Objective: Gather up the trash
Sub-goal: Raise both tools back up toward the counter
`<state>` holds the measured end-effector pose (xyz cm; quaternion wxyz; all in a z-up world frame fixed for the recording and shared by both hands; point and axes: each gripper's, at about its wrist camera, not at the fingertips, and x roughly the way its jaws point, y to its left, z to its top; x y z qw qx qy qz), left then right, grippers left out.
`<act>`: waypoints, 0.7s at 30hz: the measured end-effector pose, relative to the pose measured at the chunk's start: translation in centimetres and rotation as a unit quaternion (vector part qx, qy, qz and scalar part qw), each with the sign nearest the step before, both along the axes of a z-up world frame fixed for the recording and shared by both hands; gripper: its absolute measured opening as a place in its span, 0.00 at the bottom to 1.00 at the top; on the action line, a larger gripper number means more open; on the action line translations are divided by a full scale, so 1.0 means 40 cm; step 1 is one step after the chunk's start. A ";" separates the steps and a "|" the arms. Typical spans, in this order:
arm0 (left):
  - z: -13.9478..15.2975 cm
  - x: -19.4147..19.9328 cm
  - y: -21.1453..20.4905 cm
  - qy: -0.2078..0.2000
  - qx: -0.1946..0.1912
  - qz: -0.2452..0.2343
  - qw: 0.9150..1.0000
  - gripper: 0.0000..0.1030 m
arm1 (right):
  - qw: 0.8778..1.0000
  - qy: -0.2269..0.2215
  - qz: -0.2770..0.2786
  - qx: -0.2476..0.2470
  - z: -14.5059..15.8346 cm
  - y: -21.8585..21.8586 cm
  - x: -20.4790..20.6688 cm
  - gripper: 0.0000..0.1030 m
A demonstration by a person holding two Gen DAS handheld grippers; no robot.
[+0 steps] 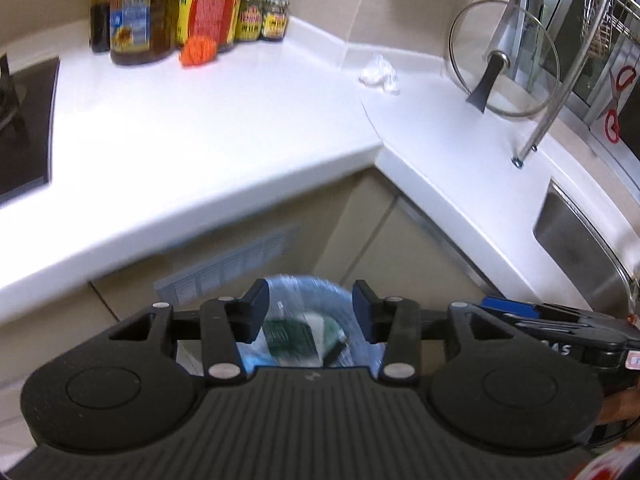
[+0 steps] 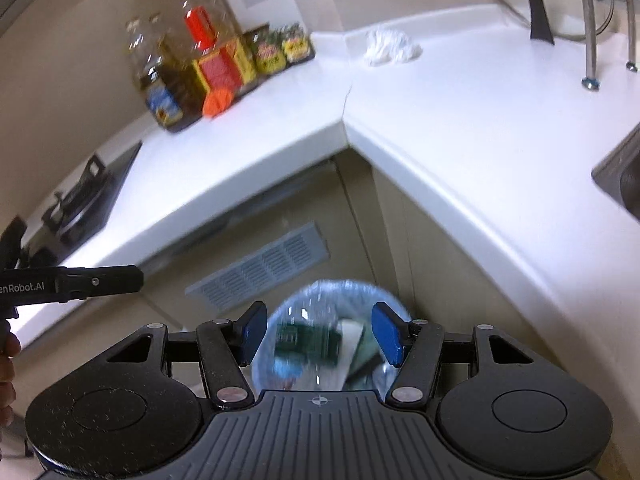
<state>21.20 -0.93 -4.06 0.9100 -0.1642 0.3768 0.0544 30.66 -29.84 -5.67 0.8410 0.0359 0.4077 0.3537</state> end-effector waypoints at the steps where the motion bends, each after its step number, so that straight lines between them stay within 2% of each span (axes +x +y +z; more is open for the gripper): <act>1: 0.006 0.012 0.016 -0.001 0.002 -0.001 1.000 0.40 | 1.000 -0.003 -0.012 0.003 0.006 0.004 0.008 0.57; 8: 0.042 0.090 0.139 -0.027 0.024 0.005 0.999 0.49 | 0.998 -0.009 -0.057 0.010 0.027 0.044 0.076 0.57; 12: 0.053 0.125 0.205 -0.042 0.028 0.013 0.999 0.66 | 0.997 -0.014 -0.071 0.011 0.035 0.076 0.114 0.57; 13: 0.055 0.136 0.220 -0.046 0.031 0.014 0.998 0.67 | 0.997 -0.017 -0.076 0.012 0.037 0.084 0.123 0.58; 15: 0.059 0.159 0.245 -0.048 0.038 0.015 0.998 0.70 | 0.996 -0.025 -0.087 0.016 0.045 0.098 0.144 0.68; 16: 0.060 0.171 0.257 -0.048 0.040 0.016 0.998 0.72 | 0.995 -0.032 -0.092 0.018 0.052 0.103 0.155 0.77; 17: 0.061 0.183 0.270 -0.049 0.041 0.017 0.998 0.76 | 0.994 -0.040 -0.096 0.020 0.058 0.108 0.166 0.81; 18: 0.061 0.193 0.280 -0.050 0.042 0.019 0.998 0.79 | 0.994 -0.045 -0.099 0.021 0.064 0.113 0.176 0.81; 21: 0.057 0.225 0.307 -0.053 0.053 0.019 0.997 0.82 | 0.992 -0.052 -0.115 0.022 0.076 0.121 0.214 0.84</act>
